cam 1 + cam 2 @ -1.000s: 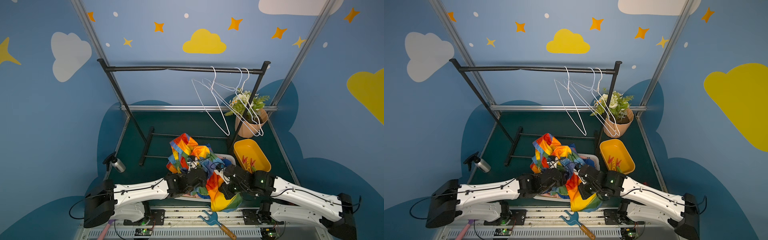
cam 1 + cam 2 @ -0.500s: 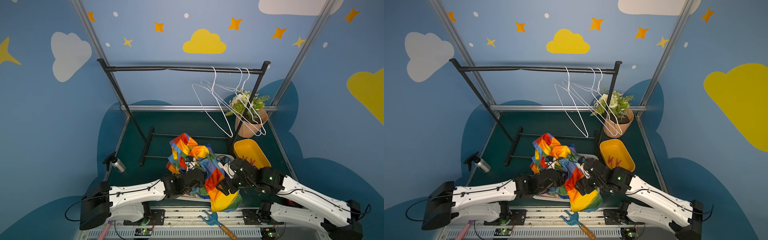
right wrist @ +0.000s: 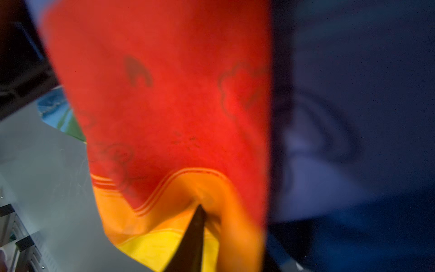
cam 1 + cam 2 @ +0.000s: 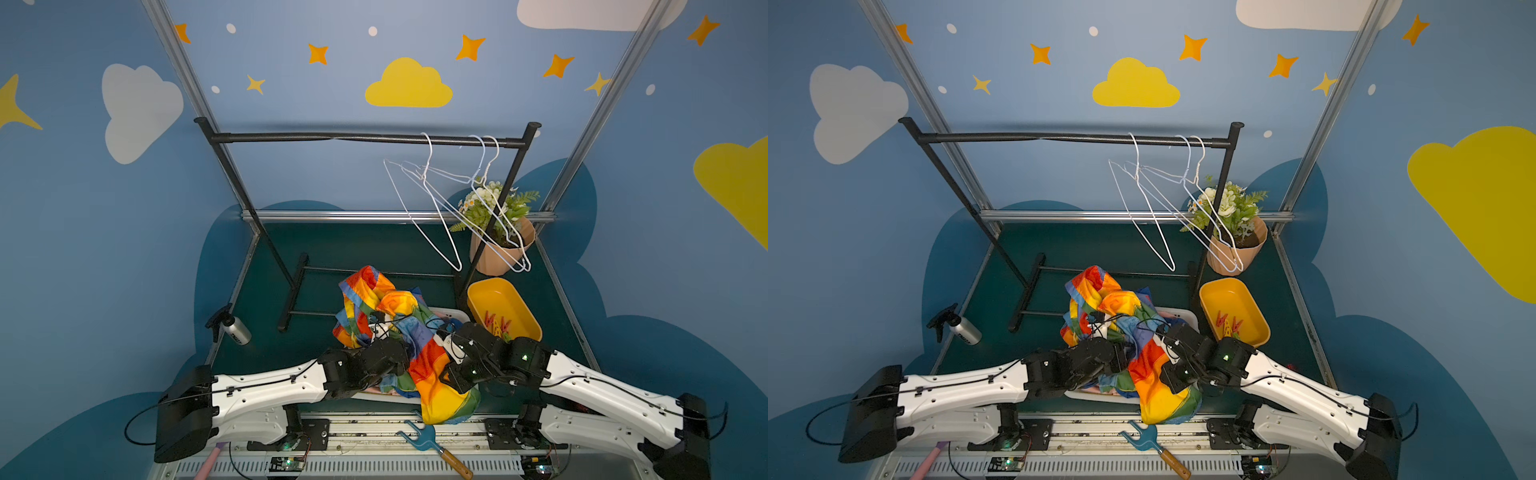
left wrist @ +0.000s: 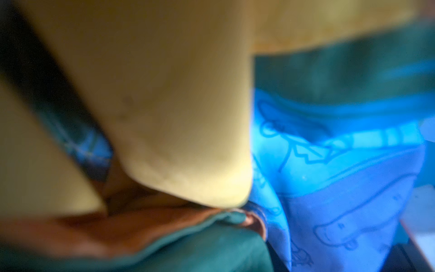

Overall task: Remove the clothespins securing jackets to the hanger
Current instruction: Place the jacket in the basket.

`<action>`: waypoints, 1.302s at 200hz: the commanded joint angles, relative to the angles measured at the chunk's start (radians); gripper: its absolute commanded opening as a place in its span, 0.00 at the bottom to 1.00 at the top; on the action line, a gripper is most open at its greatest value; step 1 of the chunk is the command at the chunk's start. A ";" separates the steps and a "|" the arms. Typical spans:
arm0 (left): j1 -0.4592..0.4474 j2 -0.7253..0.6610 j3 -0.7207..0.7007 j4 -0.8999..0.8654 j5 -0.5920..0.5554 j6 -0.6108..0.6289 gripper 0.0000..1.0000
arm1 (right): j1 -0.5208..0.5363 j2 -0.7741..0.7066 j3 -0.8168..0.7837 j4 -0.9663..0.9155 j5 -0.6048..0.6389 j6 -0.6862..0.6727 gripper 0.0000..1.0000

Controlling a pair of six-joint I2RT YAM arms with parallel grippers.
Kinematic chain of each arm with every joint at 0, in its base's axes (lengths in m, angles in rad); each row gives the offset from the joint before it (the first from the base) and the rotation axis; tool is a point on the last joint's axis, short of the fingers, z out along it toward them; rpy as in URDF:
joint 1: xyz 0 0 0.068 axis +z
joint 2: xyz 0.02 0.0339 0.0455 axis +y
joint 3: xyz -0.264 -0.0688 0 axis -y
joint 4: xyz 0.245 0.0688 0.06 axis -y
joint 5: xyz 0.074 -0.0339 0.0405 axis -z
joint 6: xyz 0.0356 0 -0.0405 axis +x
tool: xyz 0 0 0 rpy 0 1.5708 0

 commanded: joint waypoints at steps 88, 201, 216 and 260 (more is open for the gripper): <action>0.008 0.087 0.003 -0.013 0.038 0.014 0.51 | -0.200 0.261 0.355 0.154 0.031 -0.252 0.00; -0.016 0.298 0.115 -0.091 0.086 -0.076 0.83 | -0.175 0.243 -0.007 0.362 0.191 -0.241 0.71; -0.029 0.270 0.139 -0.152 0.038 -0.075 1.00 | -0.183 0.186 0.016 0.325 0.210 -0.264 0.79; -0.055 0.122 0.172 -0.303 -0.105 -0.076 1.00 | -0.194 0.076 0.106 0.209 0.282 -0.365 0.84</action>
